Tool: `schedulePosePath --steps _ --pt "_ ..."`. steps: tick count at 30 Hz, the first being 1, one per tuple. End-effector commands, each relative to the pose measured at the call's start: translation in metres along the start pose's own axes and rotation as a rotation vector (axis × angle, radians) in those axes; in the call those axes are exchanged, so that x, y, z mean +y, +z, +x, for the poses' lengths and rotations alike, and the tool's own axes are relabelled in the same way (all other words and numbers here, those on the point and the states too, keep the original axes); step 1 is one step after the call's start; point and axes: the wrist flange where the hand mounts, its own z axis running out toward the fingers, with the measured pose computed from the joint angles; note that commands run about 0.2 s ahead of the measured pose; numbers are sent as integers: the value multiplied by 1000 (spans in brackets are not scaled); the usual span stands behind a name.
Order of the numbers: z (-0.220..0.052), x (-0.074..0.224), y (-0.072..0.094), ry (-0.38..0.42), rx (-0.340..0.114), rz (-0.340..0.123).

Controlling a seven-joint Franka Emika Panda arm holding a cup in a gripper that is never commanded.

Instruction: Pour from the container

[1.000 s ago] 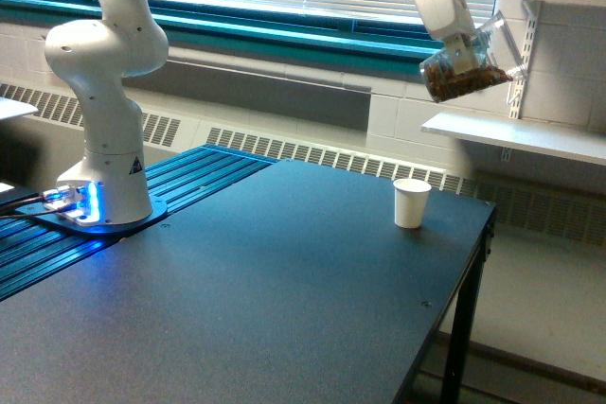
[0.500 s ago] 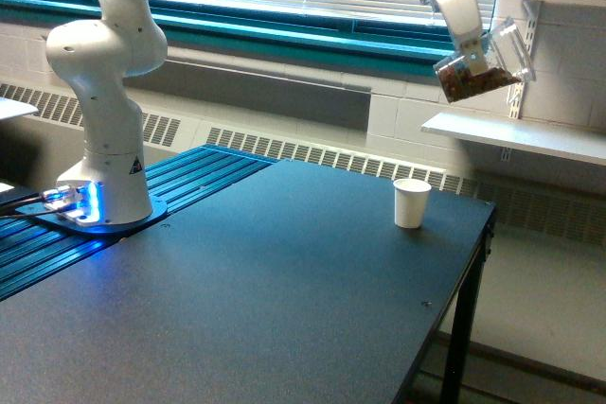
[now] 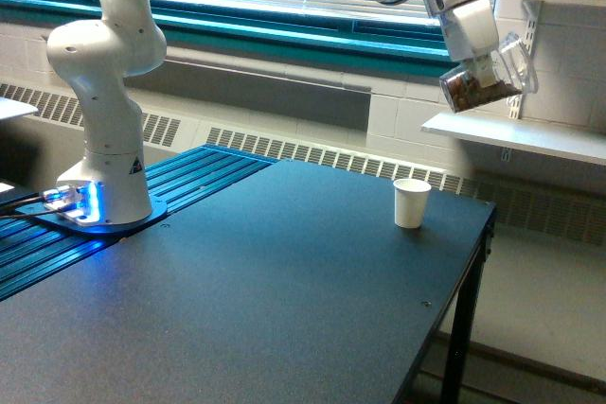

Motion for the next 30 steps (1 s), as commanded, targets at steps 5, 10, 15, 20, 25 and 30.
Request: schedulePosePath --steps 5,10,15,20,25,30 --pt "-5 -14 -14 -34 32 16" --pt "-17 -24 -13 -30 31 6" --pt "-33 -39 -12 -26 19 9" --pt "-50 -54 -14 -36 16 11" --pt "-67 -67 -15 -40 12 16" --pt "-81 -75 -16 -36 8 14"
